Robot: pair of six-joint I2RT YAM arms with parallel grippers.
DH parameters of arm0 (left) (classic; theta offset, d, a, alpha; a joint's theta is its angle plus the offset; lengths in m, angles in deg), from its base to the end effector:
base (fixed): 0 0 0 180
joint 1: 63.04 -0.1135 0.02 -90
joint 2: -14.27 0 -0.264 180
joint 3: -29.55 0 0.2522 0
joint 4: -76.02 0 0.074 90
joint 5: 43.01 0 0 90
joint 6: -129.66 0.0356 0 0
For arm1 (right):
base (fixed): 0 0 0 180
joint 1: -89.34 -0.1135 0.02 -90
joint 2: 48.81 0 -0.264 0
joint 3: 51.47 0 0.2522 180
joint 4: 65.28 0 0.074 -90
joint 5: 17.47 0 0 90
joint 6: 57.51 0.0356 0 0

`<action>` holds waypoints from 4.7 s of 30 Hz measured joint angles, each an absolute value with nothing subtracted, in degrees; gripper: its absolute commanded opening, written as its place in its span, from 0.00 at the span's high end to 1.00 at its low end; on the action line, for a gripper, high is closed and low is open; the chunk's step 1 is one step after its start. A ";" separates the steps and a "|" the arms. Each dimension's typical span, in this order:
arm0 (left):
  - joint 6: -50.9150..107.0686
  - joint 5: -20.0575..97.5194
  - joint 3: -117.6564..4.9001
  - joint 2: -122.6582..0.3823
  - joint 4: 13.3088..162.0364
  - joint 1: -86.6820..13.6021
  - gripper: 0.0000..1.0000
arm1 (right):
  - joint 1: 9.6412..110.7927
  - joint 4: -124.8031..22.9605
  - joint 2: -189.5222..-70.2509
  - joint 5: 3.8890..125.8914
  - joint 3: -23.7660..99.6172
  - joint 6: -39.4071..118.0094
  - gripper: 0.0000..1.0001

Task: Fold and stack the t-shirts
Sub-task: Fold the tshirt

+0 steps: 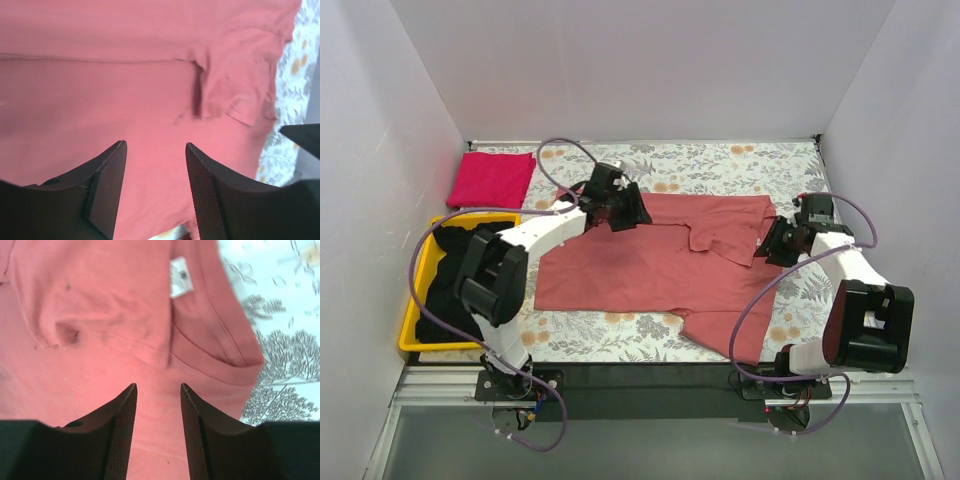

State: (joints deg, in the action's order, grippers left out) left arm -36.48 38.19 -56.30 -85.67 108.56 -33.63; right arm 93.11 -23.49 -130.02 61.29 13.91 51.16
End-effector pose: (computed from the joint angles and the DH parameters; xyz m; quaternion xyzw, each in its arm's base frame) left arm 0.3328 -0.1939 0.2328 -0.3414 0.8618 -0.3365 0.1661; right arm 0.2805 -0.0115 0.2136 0.1592 0.9428 0.1292 0.2629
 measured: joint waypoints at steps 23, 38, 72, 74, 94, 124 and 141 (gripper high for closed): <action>-43.78 30.28 -74.40 -109.93 107.14 -22.37 0.55 | 100.50 -44.16 -132.44 47.10 -0.13 61.76 0.64; -44.37 29.69 -76.87 -113.61 106.97 -20.49 0.62 | 100.59 -47.64 -134.87 46.64 -1.98 62.57 0.65; -45.22 30.15 -77.37 -114.52 106.01 -19.93 1.00 | 101.81 -46.70 -130.67 45.81 -1.98 62.83 0.99; -45.25 30.28 -77.37 -114.52 106.03 -19.93 1.00 | 102.27 -45.54 -130.36 46.23 -1.92 62.29 0.99; -46.08 29.52 -74.97 -111.38 108.43 -21.24 0.60 | 102.84 -38.22 -129.75 49.83 2.34 59.56 0.54; -32.13 42.78 -72.57 -109.47 109.44 -59.33 0.80 | 104.06 -66.13 -171.19 37.61 34.43 63.80 0.54; -33.60 38.78 -86.42 -119.16 109.07 -59.53 0.69 | 105.49 -60.88 -190.82 33.00 65.82 64.85 0.50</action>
State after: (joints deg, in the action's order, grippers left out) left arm -33.60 38.78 -86.42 -119.16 109.07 -59.53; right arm 105.49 -60.88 -190.82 33.00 65.82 64.85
